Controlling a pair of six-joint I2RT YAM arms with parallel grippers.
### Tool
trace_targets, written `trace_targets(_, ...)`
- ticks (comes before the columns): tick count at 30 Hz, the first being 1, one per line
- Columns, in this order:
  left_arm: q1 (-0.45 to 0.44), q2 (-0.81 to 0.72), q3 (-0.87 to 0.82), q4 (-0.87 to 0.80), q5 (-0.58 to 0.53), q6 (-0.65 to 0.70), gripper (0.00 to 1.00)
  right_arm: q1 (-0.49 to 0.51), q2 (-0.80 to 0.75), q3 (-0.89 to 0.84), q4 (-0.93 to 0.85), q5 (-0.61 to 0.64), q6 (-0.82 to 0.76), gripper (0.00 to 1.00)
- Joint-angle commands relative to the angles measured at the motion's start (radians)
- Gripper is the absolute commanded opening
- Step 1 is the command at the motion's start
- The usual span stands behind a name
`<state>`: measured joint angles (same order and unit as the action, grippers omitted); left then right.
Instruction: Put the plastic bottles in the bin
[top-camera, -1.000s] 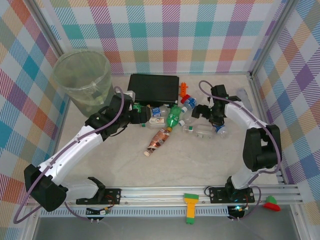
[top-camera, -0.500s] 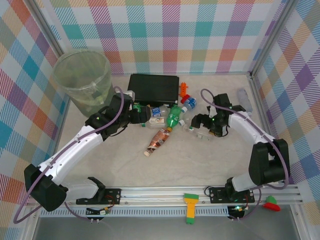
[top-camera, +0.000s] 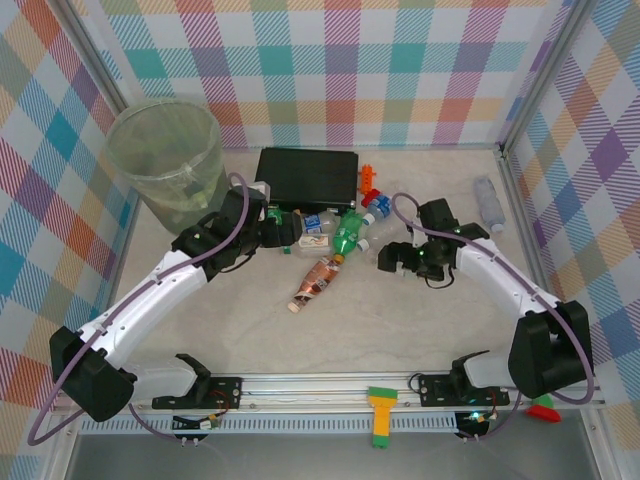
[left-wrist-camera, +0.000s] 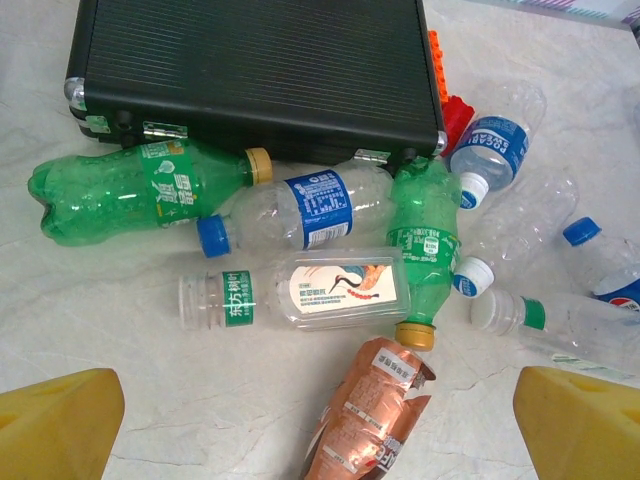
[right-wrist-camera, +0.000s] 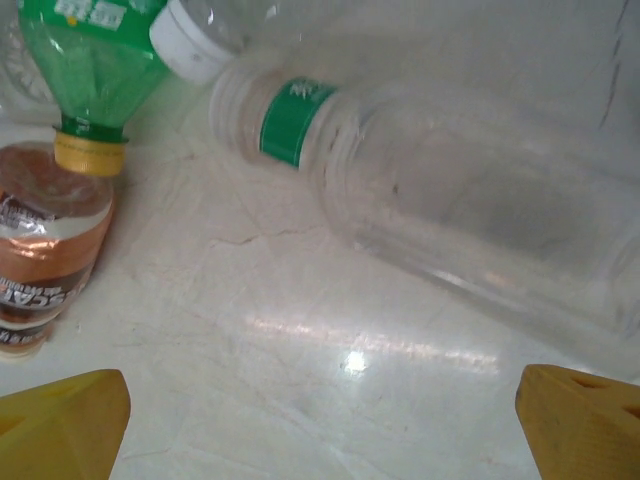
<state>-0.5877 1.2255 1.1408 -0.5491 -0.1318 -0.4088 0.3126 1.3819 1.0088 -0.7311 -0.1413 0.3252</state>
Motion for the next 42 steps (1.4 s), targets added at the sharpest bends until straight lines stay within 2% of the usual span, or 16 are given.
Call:
trace_targets(1,-0.004,-0.037,-0.012,-0.014,0.009,-0.020,1.00,-0.016,0.085,0.087,0.052,0.054,-0.065,0.99)
trace_targets(7,-0.004,-0.091,-0.028,-0.047,-0.017,-0.015,1.00,-0.042,0.271,0.228,0.035,0.031,-0.119,0.99)
trace_targets(11,-0.004,-0.123,-0.040,-0.065,-0.036,-0.013,1.00,-0.046,0.328,0.237,0.023,0.013,-0.136,0.99)
trace_targets(14,-0.004,-0.136,-0.048,-0.068,-0.046,-0.010,1.00,-0.046,0.322,0.202,0.013,-0.021,-0.143,0.99)
trace_targets(19,-0.004,-0.130,-0.055,-0.058,-0.054,-0.004,0.99,-0.042,0.222,0.114,0.014,-0.097,-0.108,0.99)
trace_targets(23,-0.004,-0.101,-0.043,-0.039,-0.046,-0.002,1.00,-0.021,0.162,0.054,0.003,-0.104,-0.085,0.99)
trace_targets(30,-0.004,-0.067,-0.013,-0.012,-0.005,-0.016,0.99,0.055,0.088,-0.053,0.009,-0.025,-0.054,0.99)
trace_targets(38,-0.004,-0.081,-0.015,-0.005,0.014,-0.042,0.99,0.114,0.113,-0.109,0.039,0.076,-0.063,1.00)
trace_targets(42,-0.004,-0.092,-0.018,-0.017,0.003,-0.056,0.99,0.138,0.141,-0.107,0.043,0.121,-0.027,0.97)
